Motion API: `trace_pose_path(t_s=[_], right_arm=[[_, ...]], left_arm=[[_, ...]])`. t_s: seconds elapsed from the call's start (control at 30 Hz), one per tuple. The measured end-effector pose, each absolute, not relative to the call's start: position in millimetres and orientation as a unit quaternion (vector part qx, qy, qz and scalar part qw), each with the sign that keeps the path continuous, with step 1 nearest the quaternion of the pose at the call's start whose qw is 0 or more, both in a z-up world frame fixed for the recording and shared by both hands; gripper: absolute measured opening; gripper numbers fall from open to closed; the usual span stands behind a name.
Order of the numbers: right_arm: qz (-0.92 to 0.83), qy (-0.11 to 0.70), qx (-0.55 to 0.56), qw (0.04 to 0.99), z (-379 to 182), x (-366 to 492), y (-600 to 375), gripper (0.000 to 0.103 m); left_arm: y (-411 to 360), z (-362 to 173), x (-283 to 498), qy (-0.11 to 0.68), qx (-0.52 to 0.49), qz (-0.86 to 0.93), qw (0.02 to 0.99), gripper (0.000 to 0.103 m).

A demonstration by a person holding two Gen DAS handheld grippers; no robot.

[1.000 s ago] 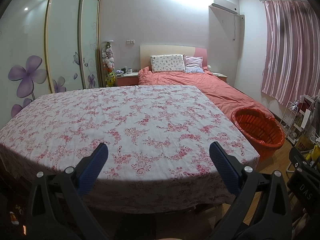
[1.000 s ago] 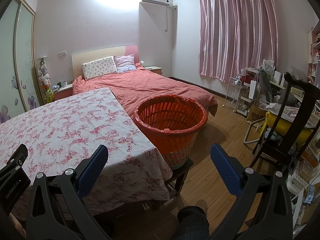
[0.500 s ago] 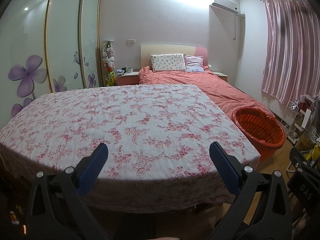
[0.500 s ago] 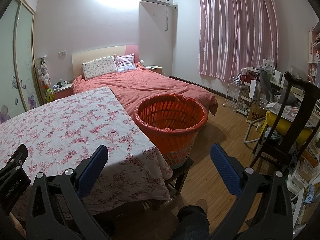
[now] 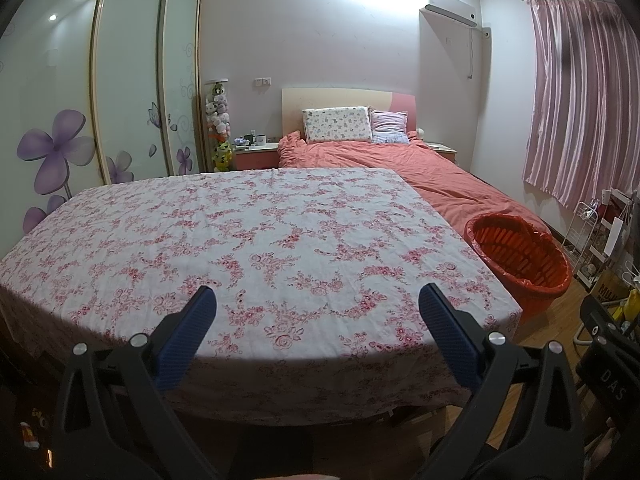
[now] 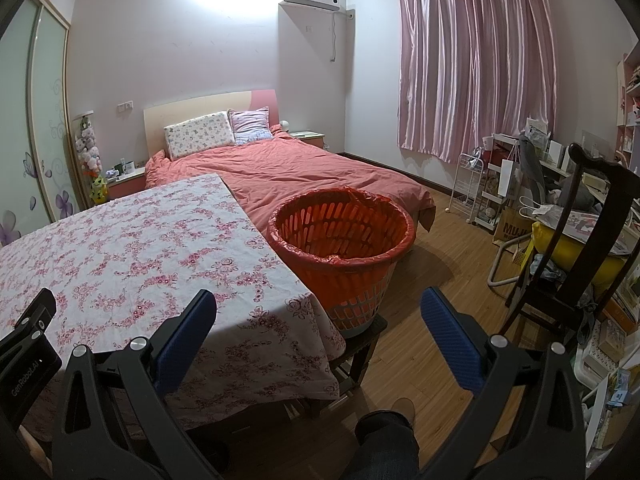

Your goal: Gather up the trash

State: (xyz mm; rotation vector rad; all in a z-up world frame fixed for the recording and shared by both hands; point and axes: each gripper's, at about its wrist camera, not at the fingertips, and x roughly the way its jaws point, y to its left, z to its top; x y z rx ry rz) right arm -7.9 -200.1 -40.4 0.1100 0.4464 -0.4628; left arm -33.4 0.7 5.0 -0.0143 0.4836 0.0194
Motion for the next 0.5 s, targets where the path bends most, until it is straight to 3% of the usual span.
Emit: trace_pose_path(t_s=[0.5], right_arm=[[-0.227,0.219,0.054,0.947,-40.0,-8.0,-200.4,0.101]], left_arm=[[1.9,3.6,-33.4,0.240,-0.006,0.010,0.971,0.099]])
